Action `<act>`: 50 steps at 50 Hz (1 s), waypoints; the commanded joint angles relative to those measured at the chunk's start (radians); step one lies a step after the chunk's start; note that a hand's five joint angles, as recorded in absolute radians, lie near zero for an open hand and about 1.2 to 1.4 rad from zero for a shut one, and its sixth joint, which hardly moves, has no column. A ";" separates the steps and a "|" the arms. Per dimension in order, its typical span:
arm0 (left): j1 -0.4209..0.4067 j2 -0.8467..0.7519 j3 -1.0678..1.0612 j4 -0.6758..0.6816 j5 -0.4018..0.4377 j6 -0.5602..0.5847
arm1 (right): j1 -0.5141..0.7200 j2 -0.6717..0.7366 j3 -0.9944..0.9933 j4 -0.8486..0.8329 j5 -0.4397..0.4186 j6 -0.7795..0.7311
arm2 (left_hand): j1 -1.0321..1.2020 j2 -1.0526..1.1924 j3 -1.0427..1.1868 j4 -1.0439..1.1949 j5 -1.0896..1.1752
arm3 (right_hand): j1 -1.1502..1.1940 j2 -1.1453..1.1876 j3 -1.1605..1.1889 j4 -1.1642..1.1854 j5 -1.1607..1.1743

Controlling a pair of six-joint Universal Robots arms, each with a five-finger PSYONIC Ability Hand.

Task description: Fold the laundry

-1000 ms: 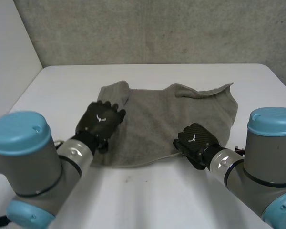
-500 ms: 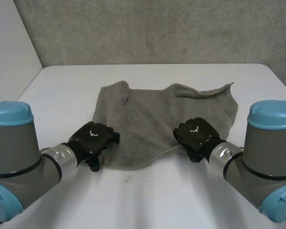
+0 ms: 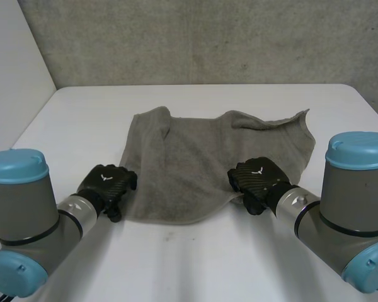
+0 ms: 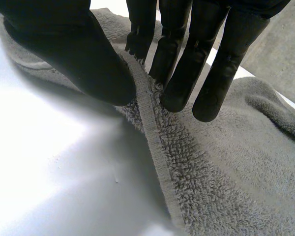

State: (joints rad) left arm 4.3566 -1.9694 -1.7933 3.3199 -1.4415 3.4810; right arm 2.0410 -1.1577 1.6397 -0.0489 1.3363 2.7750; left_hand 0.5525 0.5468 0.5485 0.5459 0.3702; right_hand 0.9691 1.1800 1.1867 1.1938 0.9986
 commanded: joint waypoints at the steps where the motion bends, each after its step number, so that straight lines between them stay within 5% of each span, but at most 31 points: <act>1: 0.023 -0.020 -0.015 0.041 -0.008 0.004 | 0.001 0.004 0.000 0.000 0.000 0.000 | 0.054 0.060 0.058 0.061 0.062 | 0.427 0.216 0.210 0.202 0.223; 32: 0.054 -0.114 0.026 0.119 -0.007 0.081 | 0.005 0.013 0.000 -0.003 0.000 -0.011 | 0.122 0.128 0.126 0.128 0.130 | 0.408 0.197 0.190 0.183 0.204; 50: 0.052 -0.141 0.083 0.171 -0.005 0.079 | 0.008 0.018 0.002 -0.002 0.000 -0.018 | 0.512 0.518 0.516 0.519 0.520 | 0.387 0.176 0.169 0.162 0.183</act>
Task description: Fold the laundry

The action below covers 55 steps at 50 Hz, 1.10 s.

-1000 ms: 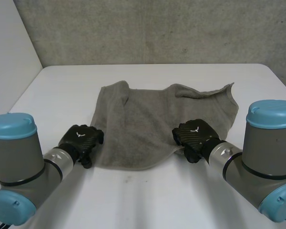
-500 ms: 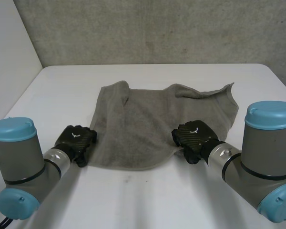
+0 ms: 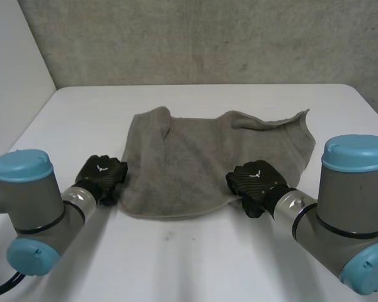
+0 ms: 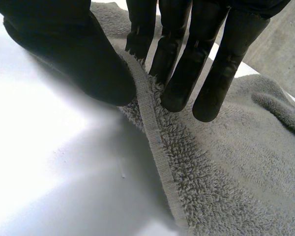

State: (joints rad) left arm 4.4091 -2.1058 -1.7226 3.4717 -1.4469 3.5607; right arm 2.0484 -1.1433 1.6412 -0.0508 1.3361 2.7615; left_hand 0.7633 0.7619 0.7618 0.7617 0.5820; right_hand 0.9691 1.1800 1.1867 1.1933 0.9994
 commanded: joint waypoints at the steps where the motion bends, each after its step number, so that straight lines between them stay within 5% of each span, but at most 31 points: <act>1: 0.000 -0.005 0.012 0.020 0.000 0.000 | 0.001 0.004 0.000 0.000 0.000 -0.005 | 0.302 0.303 0.303 0.303 0.308 | 0.387 0.176 0.169 0.163 0.182; 7: 0.000 -0.014 0.017 0.018 0.000 0.001 | -0.001 0.004 -0.004 0.000 0.000 -0.005 | 0.632 0.634 0.634 0.634 0.639 | 0.384 0.173 0.167 0.160 0.179; 38: 0.001 0.066 -0.061 0.009 0.005 0.003 | -0.014 -0.022 -0.014 0.031 0.002 -0.009 | 0.633 0.634 0.634 0.635 0.640 | 0.390 0.179 0.172 0.166 0.185; 55: -0.003 0.676 0.006 -0.246 0.011 0.000 | -0.102 -0.364 -0.262 0.472 0.098 -0.318 | 0.633 0.634 0.634 0.635 0.640 | 0.414 0.203 0.196 0.189 0.209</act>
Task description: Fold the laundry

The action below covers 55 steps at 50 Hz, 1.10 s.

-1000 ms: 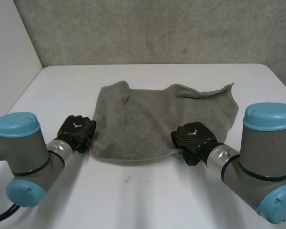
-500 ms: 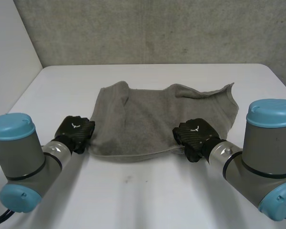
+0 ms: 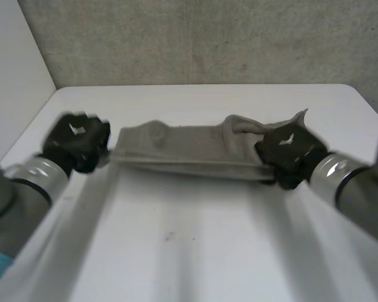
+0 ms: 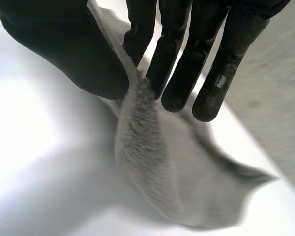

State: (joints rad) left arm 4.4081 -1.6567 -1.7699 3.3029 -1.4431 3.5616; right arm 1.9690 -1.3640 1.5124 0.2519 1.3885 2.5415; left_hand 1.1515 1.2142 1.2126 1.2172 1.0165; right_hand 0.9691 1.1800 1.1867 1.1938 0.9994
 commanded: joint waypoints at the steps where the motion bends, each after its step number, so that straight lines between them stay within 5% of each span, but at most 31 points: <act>1: -0.003 0.245 0.064 -0.101 0.007 -0.001 | -0.024 -0.158 -0.153 0.206 0.047 -0.110 | 0.245 0.182 0.184 0.179 0.205 | 0.411 0.200 0.193 0.186 0.206; 8: -0.009 0.178 0.093 -0.220 0.007 0.002 | -0.019 -0.110 -0.150 0.282 0.050 -0.181 | 0.245 0.182 0.184 0.179 0.205 | 0.408 0.197 0.190 0.183 0.203; 12: -0.009 -0.013 0.113 -0.239 0.006 0.002 | -0.007 0.009 -0.155 0.283 0.064 -0.214 | 0.245 0.182 0.184 0.179 0.205 | 0.396 0.185 0.178 0.171 0.191; 21: -0.018 -0.341 0.311 -0.236 -0.013 0.048 | 0.034 0.310 -0.345 0.250 0.248 -0.271 | 0.245 0.182 0.184 0.179 0.205 | 0.393 0.182 0.175 0.168 0.188; 27: -0.032 -0.410 0.681 -0.203 -0.095 0.046 | 0.060 0.353 -0.625 0.007 0.339 -0.311 | 0.245 0.182 0.184 0.179 0.205 | 0.393 0.182 0.175 0.168 0.188; 31: -0.052 -0.388 0.929 -0.016 -0.178 0.048 | 0.067 0.316 -0.692 -0.240 0.339 -0.314 | 0.245 0.182 0.184 0.179 0.205 | 0.390 0.179 0.172 0.165 0.185; 33: -0.055 -0.367 0.954 0.062 -0.189 0.055 | 0.073 0.232 -0.638 -0.522 0.308 -0.313 | 0.245 0.182 0.184 0.179 0.205 | 0.387 0.176 0.169 0.162 0.182; 38: -0.055 -0.310 0.893 0.207 -0.195 0.055 | 0.073 0.137 -0.481 -0.709 0.198 -0.323 | 0.245 0.182 0.184 0.179 0.205 | 0.390 0.179 0.172 0.165 0.185; 55: 0.008 -0.287 0.158 0.228 -0.114 0.049 | 0.002 0.229 -0.202 -0.279 -0.060 -0.313 | 0.245 0.182 0.184 0.179 0.205 | 0.387 0.176 0.169 0.162 0.182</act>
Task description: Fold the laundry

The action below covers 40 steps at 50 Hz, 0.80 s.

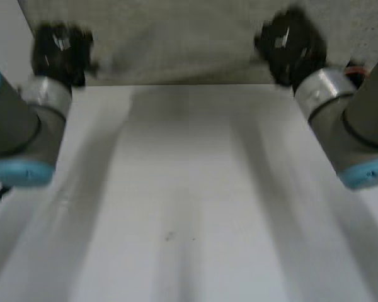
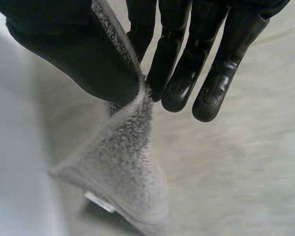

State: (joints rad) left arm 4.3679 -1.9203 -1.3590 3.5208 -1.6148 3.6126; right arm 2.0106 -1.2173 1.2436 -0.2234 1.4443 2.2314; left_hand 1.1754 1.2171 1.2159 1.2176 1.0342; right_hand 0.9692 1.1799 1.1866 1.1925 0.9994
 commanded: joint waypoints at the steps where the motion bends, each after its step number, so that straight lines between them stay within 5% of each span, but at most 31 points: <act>1: 0.053 -0.034 -0.285 0.010 0.068 -0.002 | -0.053 0.111 0.077 0.231 -0.139 0.000 | 0.221 0.179 0.180 0.179 0.188 | 0.372 0.162 0.155 0.149 0.168; 14: 0.085 -0.042 -0.402 0.010 0.079 -0.003 | -0.069 0.263 0.149 0.314 -0.136 0.063 | 0.221 0.179 0.180 0.179 0.188 | 0.123 -0.088 -0.095 -0.100 -0.082; 24: 0.107 -0.025 -0.407 0.010 0.079 -0.005 | -0.108 0.193 0.200 0.288 -0.098 0.413 | 0.221 0.179 0.180 0.179 0.188 | -0.443 -0.654 -0.661 -0.667 -0.648; 40: 0.144 -0.013 -0.414 0.010 0.079 -0.023 | -0.271 0.062 0.444 0.112 -0.065 0.904 | 0.221 0.179 0.180 0.179 0.188 | -0.591 -0.801 -0.808 -0.814 -0.795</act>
State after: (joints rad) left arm 4.5080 -1.9327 -1.7717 3.5306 -1.5365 3.5982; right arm 1.7919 -1.1303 1.6038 -0.0456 1.3827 2.9837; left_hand 1.1754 1.2171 1.2161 1.2176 1.0342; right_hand 0.3503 0.4070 0.3957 0.3802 0.2010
